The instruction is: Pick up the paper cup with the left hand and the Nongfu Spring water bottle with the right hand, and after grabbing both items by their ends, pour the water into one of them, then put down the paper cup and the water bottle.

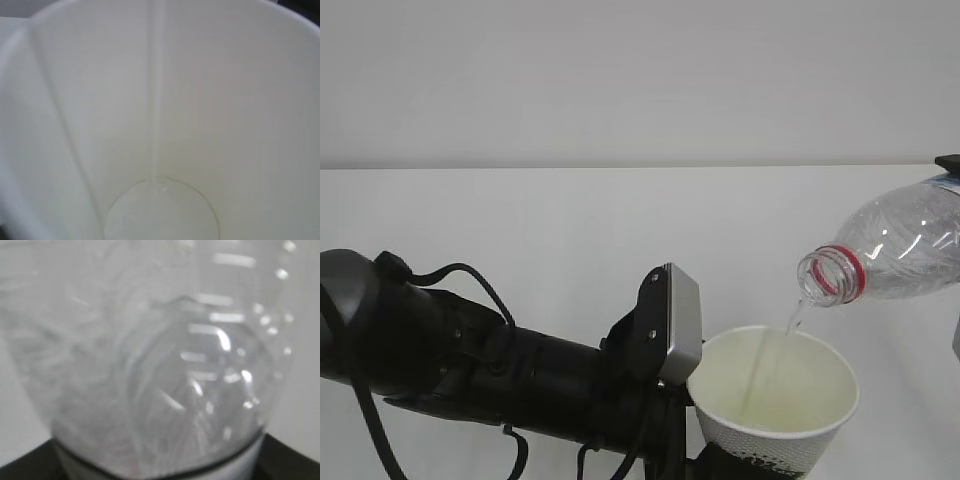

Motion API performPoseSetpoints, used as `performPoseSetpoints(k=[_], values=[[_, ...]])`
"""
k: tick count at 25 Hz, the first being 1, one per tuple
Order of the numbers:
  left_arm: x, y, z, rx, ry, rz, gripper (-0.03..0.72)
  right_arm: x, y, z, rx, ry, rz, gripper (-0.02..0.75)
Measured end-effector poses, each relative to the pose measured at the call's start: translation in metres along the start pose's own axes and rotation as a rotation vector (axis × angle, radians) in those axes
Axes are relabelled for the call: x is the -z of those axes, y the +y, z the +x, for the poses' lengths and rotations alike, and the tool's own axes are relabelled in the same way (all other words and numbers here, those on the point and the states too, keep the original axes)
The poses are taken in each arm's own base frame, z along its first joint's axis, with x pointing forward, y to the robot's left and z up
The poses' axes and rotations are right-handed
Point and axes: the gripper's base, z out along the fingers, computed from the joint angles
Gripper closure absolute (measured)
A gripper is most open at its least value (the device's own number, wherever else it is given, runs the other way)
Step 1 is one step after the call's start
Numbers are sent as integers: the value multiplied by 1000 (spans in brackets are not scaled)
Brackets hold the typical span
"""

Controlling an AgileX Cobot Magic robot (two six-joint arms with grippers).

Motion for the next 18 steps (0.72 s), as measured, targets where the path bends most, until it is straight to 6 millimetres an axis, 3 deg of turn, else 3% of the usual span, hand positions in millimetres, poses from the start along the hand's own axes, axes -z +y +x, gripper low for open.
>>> performPoseSetpoints(k=[18], values=[[0, 0, 0, 0, 0, 0, 185, 0, 0, 0, 4, -1, 2, 301]])
